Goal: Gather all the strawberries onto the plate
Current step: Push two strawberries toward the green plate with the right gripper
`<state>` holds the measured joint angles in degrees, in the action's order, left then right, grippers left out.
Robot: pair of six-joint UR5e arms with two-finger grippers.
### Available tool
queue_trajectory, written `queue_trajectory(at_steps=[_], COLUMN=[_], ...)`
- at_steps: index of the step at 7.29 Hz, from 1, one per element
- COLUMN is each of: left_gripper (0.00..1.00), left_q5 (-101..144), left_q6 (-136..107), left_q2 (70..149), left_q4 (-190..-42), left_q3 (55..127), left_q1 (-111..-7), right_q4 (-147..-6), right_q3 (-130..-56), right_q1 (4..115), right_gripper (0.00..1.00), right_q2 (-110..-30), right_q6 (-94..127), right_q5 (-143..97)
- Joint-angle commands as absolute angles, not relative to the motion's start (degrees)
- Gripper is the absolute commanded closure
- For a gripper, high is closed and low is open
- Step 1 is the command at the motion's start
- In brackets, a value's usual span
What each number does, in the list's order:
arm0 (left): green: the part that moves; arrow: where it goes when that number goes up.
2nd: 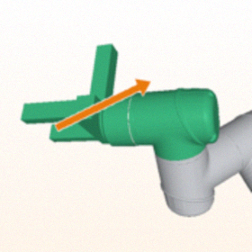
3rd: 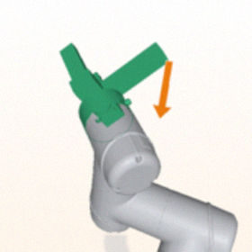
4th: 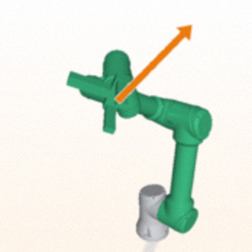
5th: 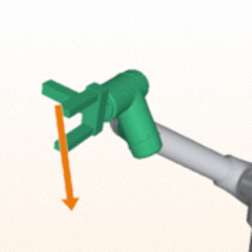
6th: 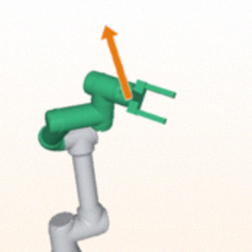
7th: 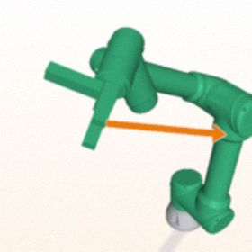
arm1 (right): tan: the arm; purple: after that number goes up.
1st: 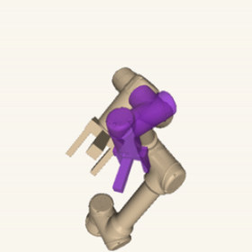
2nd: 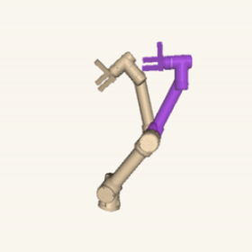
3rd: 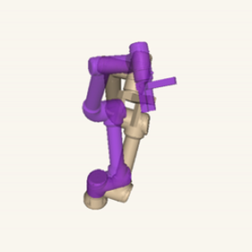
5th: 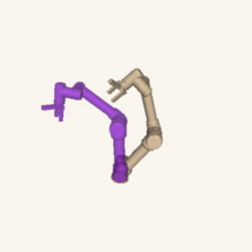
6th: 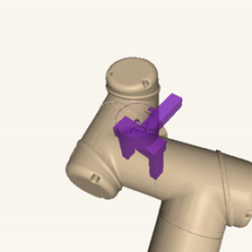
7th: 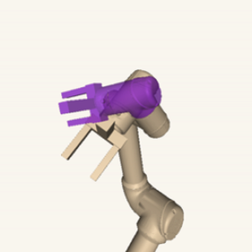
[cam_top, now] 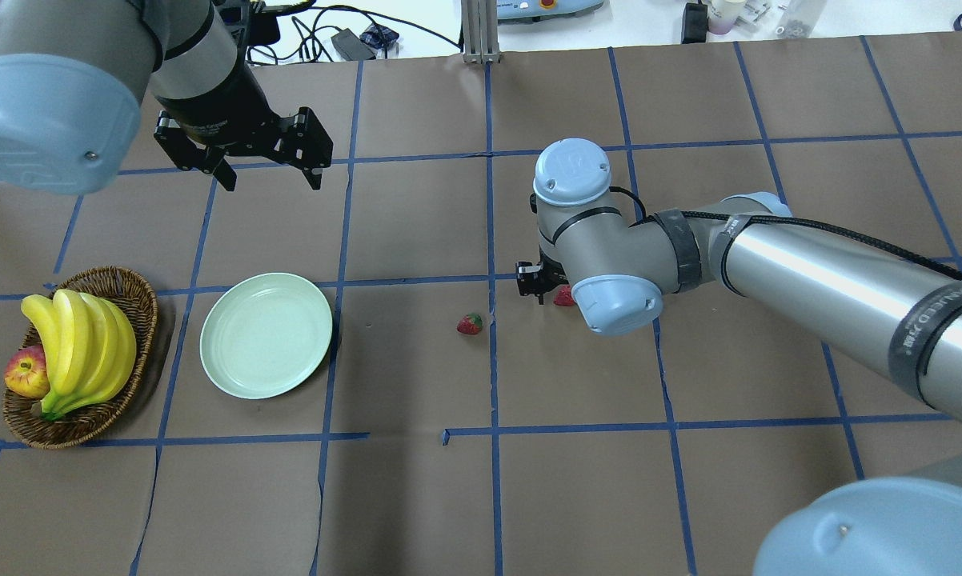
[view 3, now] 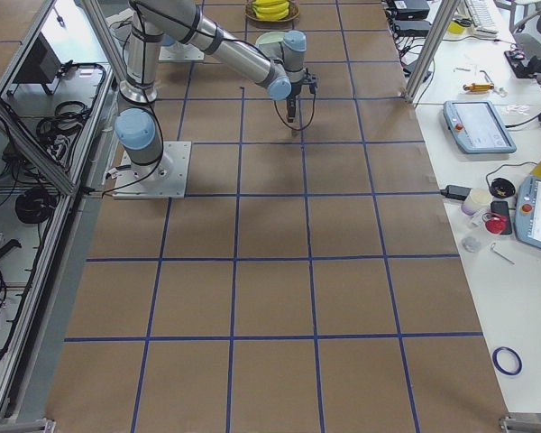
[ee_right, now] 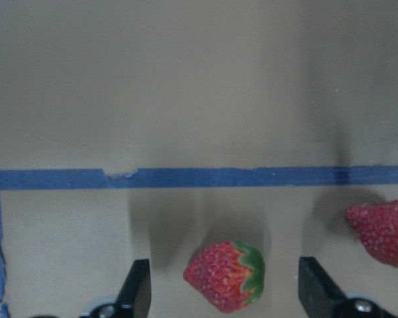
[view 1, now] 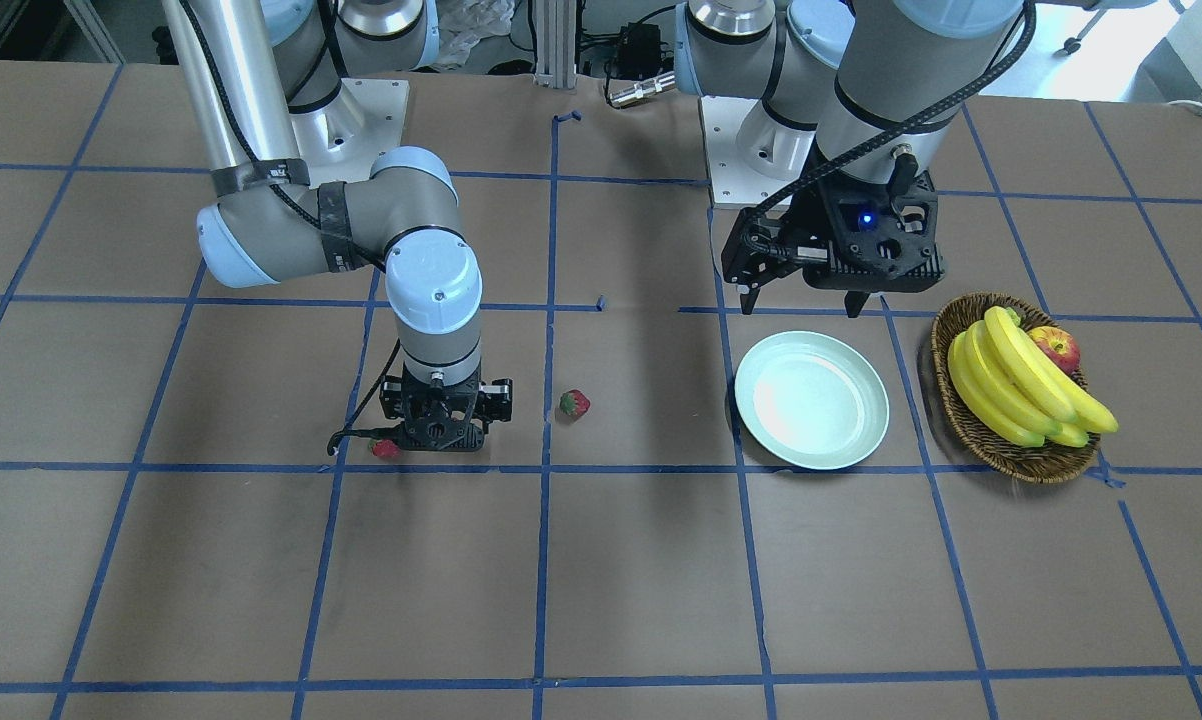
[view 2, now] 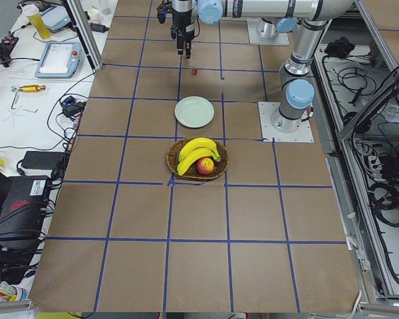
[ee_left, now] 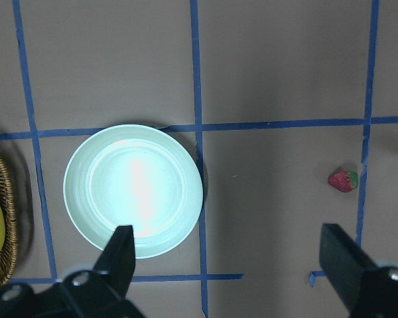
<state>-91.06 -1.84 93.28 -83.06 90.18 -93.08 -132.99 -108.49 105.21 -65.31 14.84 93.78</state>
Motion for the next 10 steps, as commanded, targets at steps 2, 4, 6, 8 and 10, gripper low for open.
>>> queue_trajectory(at_steps=[2,4,6,8,10], left_gripper=[0.0,0.0,0.0,0.0,0.0], left_q5=[-90.97,-91.05,-91.05,-91.05,-90.97], left_q6=[-1.76,-1.76,-1.76,-1.85,-1.76], left_q2=[93.25,93.25,93.16,93.16,93.16], left_q4=[-83.06,-83.06,-83.06,-83.06,-83.06], left_q3=[90.18,90.18,90.18,90.18,90.18], left_q1=[-93.08,-93.08,-93.08,-93.08,-93.08], right_q4=[-133.33,-133.33,-133.59,-134.3,-134.47], right_q3=[-108.11,-104.96,-101.26,-100.2,-100.63], right_q1=[105.21,106.08,112.72,118.45,119.79], right_gripper=[1.0,1.0,1.0,1.0,0.96], right_q2=[-65.91,-66.53,-66.53,-65.05,-61.72], right_q6=[16.51,24.04,33.98,38.21,38.5], right_q5=[93.43,87.4,82.53,82.27,82.18])
